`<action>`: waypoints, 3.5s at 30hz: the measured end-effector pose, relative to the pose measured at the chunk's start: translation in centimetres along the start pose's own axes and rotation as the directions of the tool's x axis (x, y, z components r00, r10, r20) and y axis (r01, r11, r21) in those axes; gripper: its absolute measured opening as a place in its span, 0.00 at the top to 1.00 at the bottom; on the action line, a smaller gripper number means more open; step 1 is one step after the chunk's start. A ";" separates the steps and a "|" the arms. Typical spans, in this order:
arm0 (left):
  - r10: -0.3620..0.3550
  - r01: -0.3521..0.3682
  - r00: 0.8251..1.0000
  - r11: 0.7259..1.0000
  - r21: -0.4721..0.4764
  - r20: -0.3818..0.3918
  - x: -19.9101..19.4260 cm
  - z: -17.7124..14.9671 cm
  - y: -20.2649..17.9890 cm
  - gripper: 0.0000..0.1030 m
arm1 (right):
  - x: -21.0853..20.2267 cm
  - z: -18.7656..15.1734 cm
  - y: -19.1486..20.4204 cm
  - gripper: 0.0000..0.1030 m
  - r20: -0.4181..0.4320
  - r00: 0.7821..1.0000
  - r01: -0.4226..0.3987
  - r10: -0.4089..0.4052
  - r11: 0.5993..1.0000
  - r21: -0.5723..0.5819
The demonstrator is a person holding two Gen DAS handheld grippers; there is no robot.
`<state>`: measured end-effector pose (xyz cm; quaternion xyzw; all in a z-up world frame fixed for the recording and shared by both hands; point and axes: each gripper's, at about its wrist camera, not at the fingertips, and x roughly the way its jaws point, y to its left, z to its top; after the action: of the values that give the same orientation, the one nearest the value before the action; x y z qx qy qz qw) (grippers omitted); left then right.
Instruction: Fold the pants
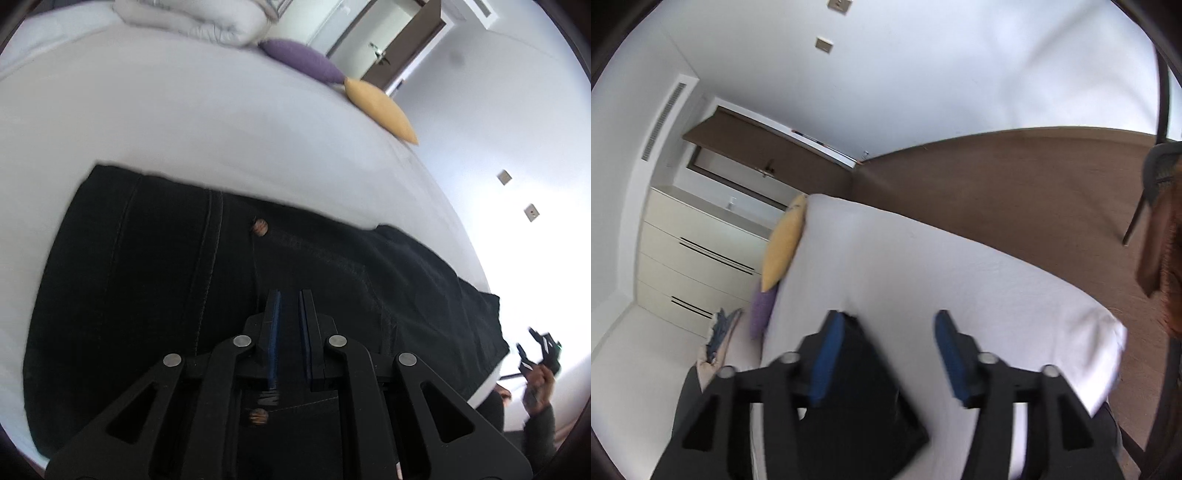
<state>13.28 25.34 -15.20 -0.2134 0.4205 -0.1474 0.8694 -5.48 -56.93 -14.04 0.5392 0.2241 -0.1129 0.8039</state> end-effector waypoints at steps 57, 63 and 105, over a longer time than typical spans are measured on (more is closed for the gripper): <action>-0.256 0.228 0.947 0.961 -0.156 -0.195 12.5 -6.1 -12.8 0.63 | 13.2 -32.2 16.1 0.92 0.217 0.925 0.215 -0.310 -0.043 -0.976; -0.366 0.336 0.907 0.927 -0.164 -0.209 12.5 -5.1 -16.6 0.18 | 12.2 -34.1 17.3 0.92 0.287 0.928 0.254 -0.239 -0.161 -0.954; -0.258 0.321 0.856 0.945 0.069 -0.449 12.7 1.0 -13.0 0.89 | 11.1 -40.7 21.1 0.91 -0.030 1.000 -0.031 -0.010 -0.448 -0.893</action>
<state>20.73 8.83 -16.72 -0.1741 0.5548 -0.3499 0.7345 3.45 -10.65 -15.09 -0.3973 0.2179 0.1460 0.8794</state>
